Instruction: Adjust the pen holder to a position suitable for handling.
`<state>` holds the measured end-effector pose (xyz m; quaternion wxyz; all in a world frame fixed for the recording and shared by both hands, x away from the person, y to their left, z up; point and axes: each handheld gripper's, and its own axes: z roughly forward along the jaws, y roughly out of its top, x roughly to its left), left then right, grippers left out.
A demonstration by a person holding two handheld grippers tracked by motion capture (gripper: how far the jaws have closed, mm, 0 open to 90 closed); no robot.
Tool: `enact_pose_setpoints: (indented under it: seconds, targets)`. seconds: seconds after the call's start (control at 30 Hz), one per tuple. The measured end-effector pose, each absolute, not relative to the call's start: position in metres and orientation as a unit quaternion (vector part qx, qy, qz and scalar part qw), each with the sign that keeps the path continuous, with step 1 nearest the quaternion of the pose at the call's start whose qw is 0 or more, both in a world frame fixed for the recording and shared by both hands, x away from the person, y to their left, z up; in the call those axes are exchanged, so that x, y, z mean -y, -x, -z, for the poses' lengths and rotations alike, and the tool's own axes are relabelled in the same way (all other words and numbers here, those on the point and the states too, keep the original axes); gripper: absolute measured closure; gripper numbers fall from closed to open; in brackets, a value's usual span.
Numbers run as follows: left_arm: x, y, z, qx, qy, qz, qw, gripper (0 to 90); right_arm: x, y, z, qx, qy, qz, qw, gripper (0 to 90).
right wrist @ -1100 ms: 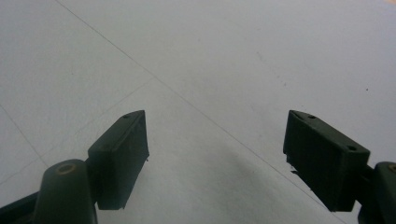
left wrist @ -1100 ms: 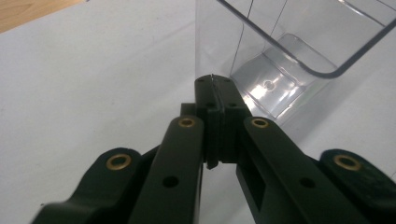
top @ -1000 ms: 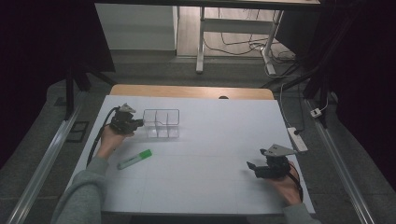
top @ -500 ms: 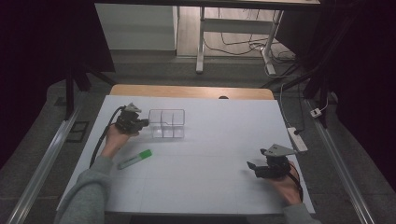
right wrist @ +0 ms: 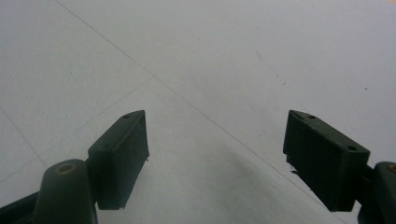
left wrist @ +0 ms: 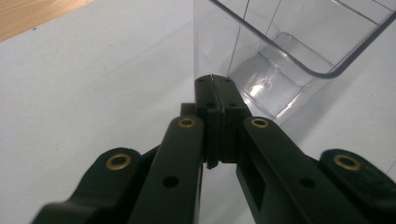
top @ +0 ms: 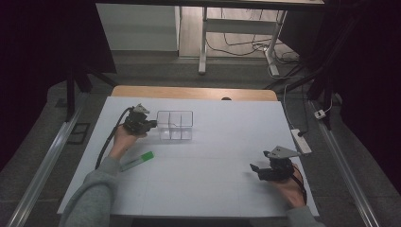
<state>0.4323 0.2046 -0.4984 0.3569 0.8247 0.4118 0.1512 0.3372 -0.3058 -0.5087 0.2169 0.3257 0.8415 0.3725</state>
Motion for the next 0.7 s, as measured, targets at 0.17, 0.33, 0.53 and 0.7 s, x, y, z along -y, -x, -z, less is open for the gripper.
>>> enact_pose_setpoints:
  seconds: [0.17,0.33,0.53,0.7]
  targets:
    - [-0.197,-0.435,0.499,-0.409,-0.826,-0.151,0.358,89.3,0.306,-0.337,0.509,-0.841,-0.326,-0.373,0.216,22.0]
    - [-0.188,-0.436,0.499,-0.4,-0.831,-0.148,0.358,89.3,0.306,-0.337,0.509,-0.842,-0.325,-0.372,0.217,22.0]
    - [-0.177,-0.438,0.5,-0.392,-0.836,-0.15,0.353,89.3,0.306,-0.337,0.51,-0.842,-0.328,-0.371,0.215,22.0]
    - [-0.167,-0.44,0.5,-0.382,-0.842,-0.145,0.354,89.3,0.306,-0.337,0.51,-0.843,-0.327,-0.37,0.215,22.0]
